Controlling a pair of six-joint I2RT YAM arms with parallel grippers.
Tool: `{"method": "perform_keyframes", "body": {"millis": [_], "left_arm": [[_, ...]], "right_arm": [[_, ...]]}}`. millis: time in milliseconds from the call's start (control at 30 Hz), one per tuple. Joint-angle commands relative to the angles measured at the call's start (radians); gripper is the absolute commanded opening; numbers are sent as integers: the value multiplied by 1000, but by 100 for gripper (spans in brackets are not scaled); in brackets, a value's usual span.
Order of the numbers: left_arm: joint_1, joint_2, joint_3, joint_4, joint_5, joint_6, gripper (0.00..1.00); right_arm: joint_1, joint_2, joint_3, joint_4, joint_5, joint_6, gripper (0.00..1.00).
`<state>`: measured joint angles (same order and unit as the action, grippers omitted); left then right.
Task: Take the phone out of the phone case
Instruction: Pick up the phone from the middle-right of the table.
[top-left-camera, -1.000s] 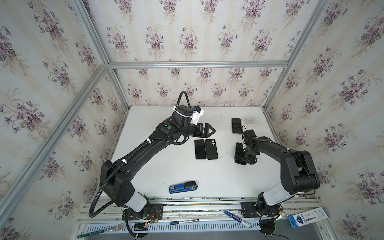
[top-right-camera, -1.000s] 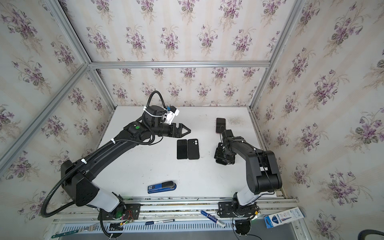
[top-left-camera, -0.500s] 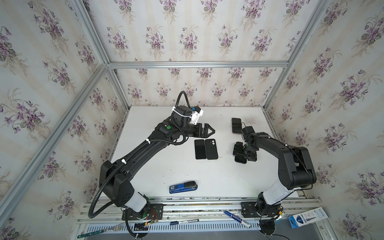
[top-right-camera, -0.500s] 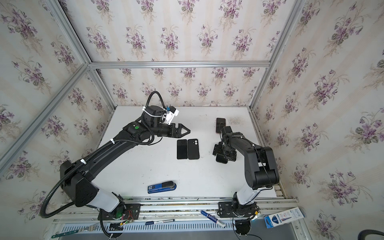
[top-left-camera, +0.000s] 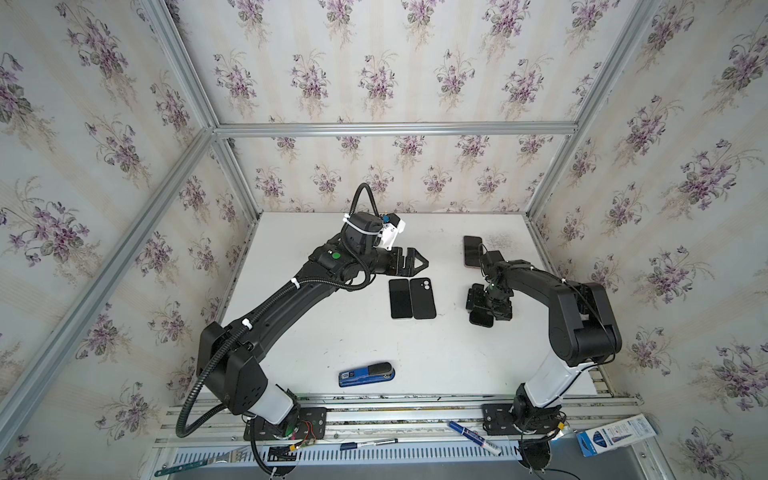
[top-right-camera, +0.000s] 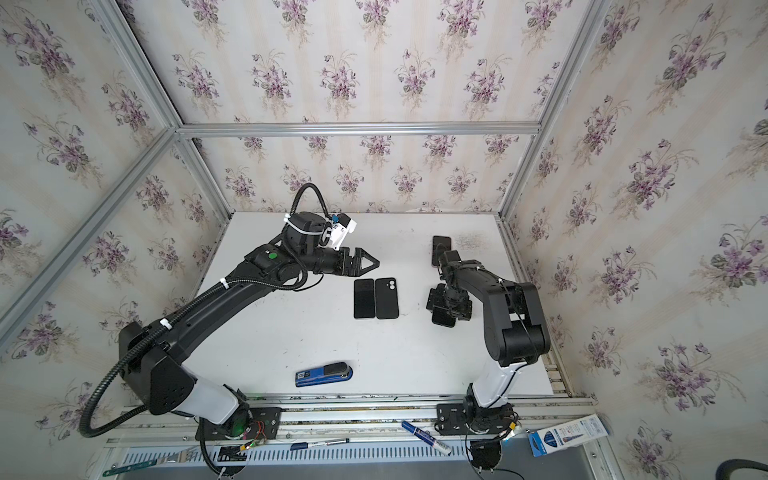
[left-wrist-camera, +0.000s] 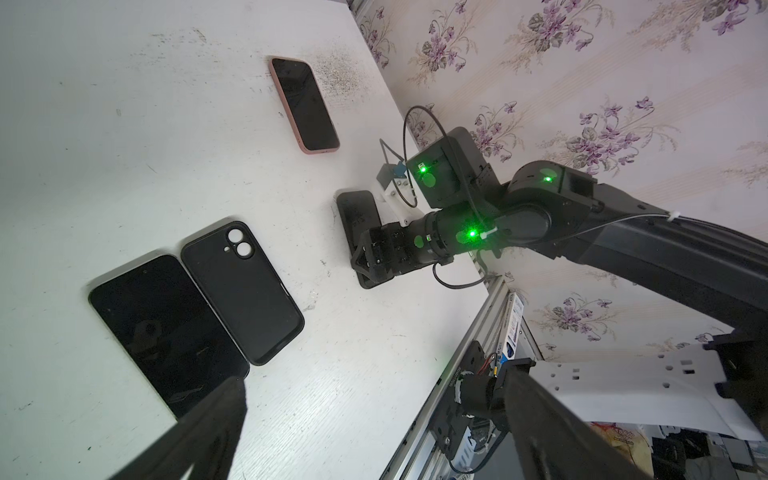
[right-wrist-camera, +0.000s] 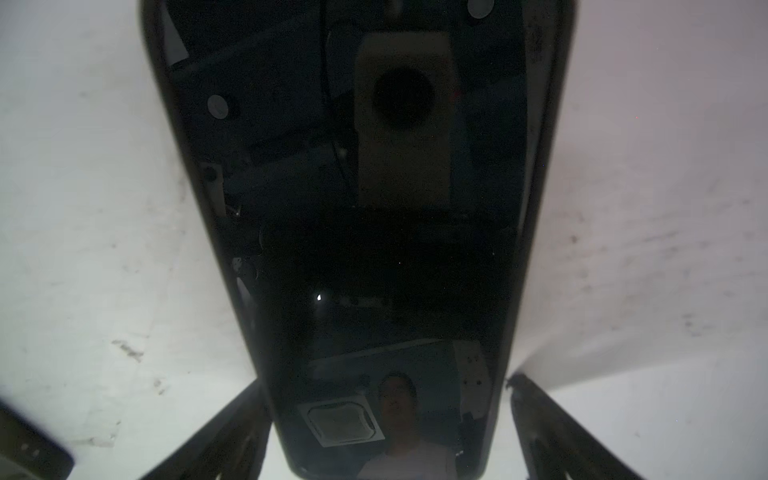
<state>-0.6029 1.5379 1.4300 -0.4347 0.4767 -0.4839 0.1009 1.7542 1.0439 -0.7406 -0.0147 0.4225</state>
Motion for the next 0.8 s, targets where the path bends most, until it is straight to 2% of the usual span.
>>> {"method": "perform_keyframes", "body": {"millis": [0,100,300,600,767], "left_arm": [[3,-9,-4,22,14,-7,100],[5,-12,-9,22,14,-5,100],[6,-16,-10,23,15,-7,100],[8,-12,-1,22,23,-5,100],[9,-6,8,23,28,-10,100]], "right_arm": [[-1,17,0,11,-5,3,90],[-1,25,5,5,1,0,87],[0,14,-19,24,-15,2,73],[0,-69,-72,69,-31,2,62],[0,-154,-105,107,-51,4,49]]}}
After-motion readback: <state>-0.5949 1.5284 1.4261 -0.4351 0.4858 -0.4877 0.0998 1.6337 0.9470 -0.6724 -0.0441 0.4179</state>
